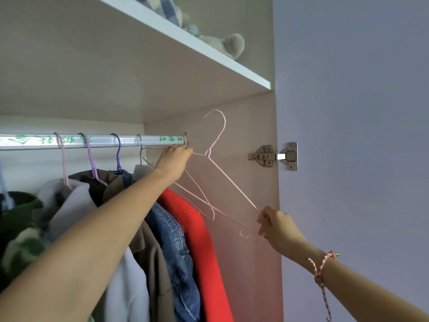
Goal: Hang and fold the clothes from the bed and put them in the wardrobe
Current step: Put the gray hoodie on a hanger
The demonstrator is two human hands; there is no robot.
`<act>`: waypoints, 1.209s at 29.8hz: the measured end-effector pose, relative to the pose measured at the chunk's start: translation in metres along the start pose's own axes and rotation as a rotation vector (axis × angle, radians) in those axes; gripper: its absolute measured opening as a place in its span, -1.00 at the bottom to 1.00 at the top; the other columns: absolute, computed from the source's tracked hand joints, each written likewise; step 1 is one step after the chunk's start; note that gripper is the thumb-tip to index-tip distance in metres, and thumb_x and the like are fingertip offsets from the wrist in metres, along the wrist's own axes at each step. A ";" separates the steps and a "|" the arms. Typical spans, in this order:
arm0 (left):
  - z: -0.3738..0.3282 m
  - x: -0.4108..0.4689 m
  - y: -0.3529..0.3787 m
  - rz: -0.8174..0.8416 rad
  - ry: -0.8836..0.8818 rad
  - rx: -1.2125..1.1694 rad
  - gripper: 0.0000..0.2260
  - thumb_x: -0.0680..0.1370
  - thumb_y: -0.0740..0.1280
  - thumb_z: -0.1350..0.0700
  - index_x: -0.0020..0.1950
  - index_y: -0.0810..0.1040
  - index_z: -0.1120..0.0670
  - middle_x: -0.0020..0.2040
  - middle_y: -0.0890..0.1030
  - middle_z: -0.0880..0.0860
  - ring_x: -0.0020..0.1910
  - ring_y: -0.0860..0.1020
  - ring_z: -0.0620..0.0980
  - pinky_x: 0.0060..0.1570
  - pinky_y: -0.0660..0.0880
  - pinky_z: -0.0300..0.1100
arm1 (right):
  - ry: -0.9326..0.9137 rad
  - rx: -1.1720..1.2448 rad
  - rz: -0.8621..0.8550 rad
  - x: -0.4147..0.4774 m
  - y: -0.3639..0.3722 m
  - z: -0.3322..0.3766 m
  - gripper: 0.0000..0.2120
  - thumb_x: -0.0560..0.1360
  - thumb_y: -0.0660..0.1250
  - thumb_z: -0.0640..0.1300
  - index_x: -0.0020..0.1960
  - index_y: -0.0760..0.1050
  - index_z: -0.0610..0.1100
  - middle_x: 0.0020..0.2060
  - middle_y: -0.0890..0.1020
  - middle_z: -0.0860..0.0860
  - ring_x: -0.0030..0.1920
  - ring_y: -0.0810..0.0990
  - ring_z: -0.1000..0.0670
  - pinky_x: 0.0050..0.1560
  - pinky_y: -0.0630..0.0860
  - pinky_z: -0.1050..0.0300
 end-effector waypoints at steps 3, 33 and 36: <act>-0.010 -0.001 0.003 0.010 0.059 0.006 -0.71 0.51 0.11 0.40 0.15 0.47 0.18 0.11 0.56 0.17 0.08 0.53 0.17 -0.01 0.42 -0.02 | 0.011 0.041 -0.039 -0.006 -0.013 -0.011 -0.74 0.54 0.10 -0.28 -0.24 0.37 0.00 -0.24 0.59 -0.10 -0.30 0.53 -0.12 -0.29 0.48 0.05; -0.556 -0.226 -0.123 0.802 0.751 -1.131 -0.71 0.62 0.17 0.11 -0.27 0.49 0.15 -0.38 0.56 0.05 -0.49 0.45 -0.05 -0.47 0.37 -0.24 | 1.008 -0.145 -0.851 -0.671 -0.345 -0.264 -0.69 0.49 0.36 -0.13 -0.43 0.52 -0.08 -0.61 0.41 0.13 -0.52 0.32 0.16 -0.42 0.24 0.29; -0.636 -0.287 -0.129 1.136 0.852 -1.178 -0.76 0.62 0.17 0.17 -0.21 0.46 0.22 -0.37 0.60 0.09 -0.55 0.47 -0.02 -0.61 0.35 -0.26 | 1.176 -0.126 -1.010 -0.762 -0.334 -0.253 -0.74 0.43 0.44 -0.14 -0.36 0.54 -0.25 -0.52 0.47 0.02 -0.49 0.34 0.08 -0.44 0.25 0.26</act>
Point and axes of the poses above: each hand's wrist, its own x-axis towards the middle knuckle, its own y-axis out of the palm, z = x × y, the point moved 3 cm from there along x, towards the middle knuckle
